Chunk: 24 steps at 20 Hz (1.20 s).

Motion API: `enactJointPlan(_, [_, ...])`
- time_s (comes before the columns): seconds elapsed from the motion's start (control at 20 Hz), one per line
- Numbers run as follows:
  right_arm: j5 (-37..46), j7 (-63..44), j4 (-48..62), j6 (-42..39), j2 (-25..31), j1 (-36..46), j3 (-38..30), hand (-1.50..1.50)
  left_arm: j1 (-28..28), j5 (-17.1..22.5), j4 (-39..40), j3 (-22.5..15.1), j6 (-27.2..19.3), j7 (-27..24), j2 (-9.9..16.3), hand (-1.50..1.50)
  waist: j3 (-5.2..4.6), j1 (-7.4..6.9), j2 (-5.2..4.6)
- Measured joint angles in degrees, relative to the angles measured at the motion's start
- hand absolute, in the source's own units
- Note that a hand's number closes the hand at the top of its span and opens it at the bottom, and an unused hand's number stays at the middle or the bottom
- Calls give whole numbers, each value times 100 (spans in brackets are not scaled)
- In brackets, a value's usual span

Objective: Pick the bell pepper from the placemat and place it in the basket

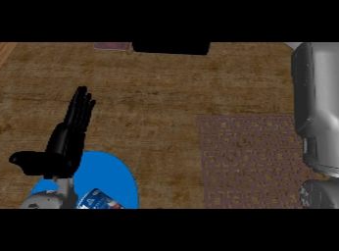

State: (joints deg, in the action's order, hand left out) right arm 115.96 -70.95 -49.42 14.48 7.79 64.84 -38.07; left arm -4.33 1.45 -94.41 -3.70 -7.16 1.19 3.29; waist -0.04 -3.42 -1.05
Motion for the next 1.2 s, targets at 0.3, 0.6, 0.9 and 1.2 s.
enactJointPlan(0.3, [320, 40, -245, 120, -195, -181, -297, 150, 158, -4, -22, 56, -36, -75, 0, 0, 2, 140, 51])
enactJointPlan(0.6, [443, 194, -594, 140, -334, -492, -614, 150, 198, 17, -23, 161, -67, -43, 33, 0, 1, 254, 88])
enactJointPlan(0.9, [326, 375, -842, 131, -432, -719, -917, 150, 248, 35, -98, 187, -56, -54, 36, 0, -30, 278, 122])
enactJointPlan(1.2, [78, 571, -1178, 268, -550, -1066, -1133, 150, 287, -17, -141, 154, -93, -16, 5, 0, -49, 292, 147])
